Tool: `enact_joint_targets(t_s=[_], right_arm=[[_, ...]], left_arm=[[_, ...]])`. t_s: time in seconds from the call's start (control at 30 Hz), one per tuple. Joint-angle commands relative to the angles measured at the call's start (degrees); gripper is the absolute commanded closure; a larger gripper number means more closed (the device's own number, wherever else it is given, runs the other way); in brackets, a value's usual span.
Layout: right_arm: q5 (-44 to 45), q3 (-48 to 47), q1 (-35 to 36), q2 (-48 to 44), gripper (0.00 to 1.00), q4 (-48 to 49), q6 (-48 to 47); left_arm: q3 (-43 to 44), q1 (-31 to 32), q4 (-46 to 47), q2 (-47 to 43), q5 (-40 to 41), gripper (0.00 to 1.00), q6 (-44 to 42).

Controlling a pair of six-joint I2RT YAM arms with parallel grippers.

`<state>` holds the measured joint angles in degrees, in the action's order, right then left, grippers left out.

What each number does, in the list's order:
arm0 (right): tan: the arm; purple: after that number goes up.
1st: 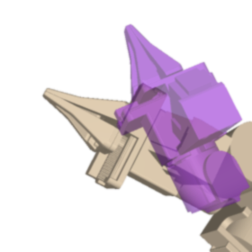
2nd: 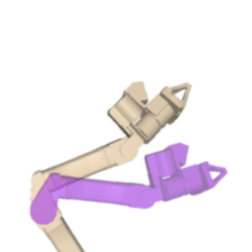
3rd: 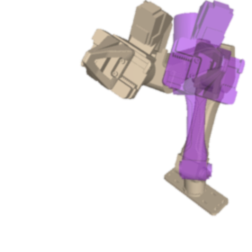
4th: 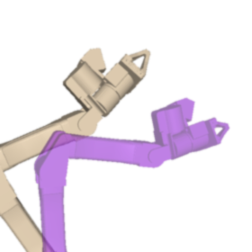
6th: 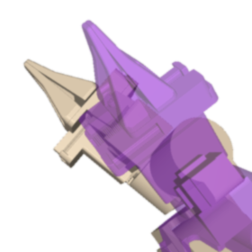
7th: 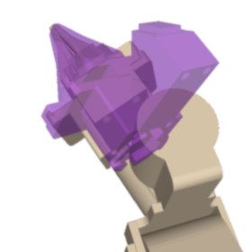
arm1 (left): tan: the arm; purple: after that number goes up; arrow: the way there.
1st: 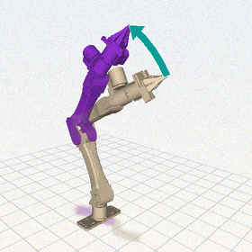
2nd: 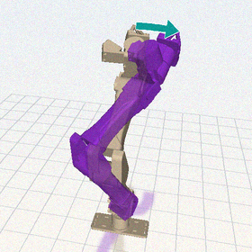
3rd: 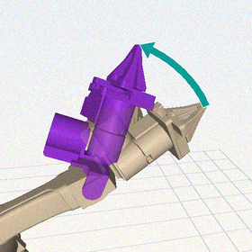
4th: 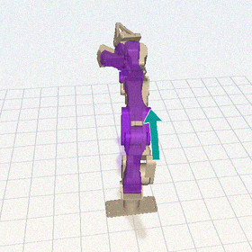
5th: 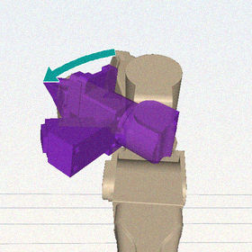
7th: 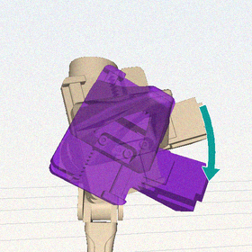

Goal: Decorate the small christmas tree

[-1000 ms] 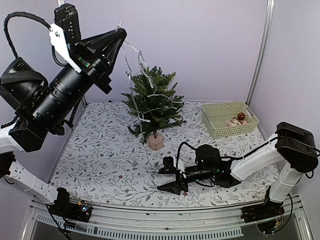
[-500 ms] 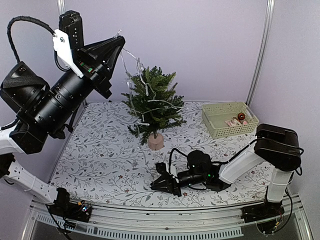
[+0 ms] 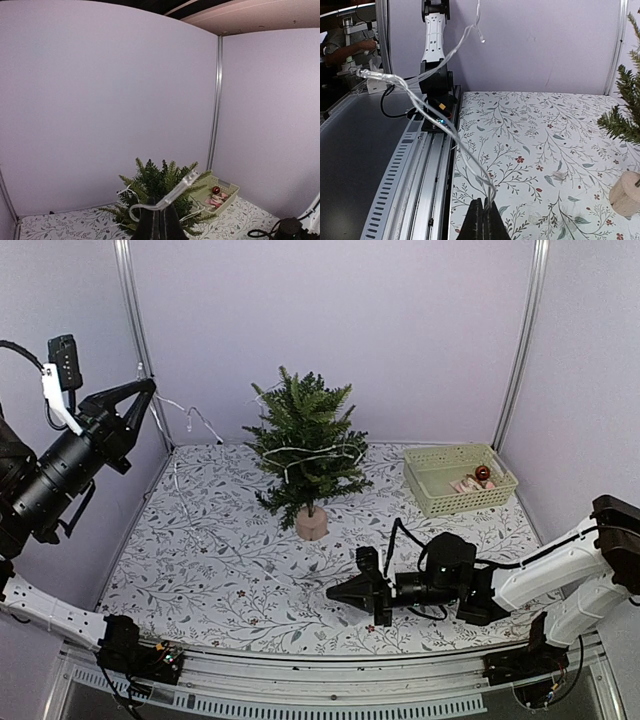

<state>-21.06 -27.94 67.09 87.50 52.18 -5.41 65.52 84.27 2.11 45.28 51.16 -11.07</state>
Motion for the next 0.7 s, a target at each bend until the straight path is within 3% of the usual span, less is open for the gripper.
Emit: enact_joint_targets(t_s=[0.0,0.27,0.47,0.67], right_arm=[[6.70,1.81,0.23,-6.59,1.00,-2.84,-0.55],[13.81,2.97,0.23,-16.50,1.00,-7.20,-2.81],[20.49,3.38,0.23,-25.91,1.00,-10.97,-3.88],[29.27,0.86,0.24,-33.53,1.00,-14.48,-7.13]], left_arm=[[-1.49,0.80,-10.93,-0.62,5.12,1.00,6.88],[0.92,0.89,-21.89,3.05,1.53,1.00,11.63],[-0.11,0.74,-27.62,-2.46,14.46,1.00,20.63],[-4.57,-0.61,-17.05,-6.82,19.43,1.00,16.46]])
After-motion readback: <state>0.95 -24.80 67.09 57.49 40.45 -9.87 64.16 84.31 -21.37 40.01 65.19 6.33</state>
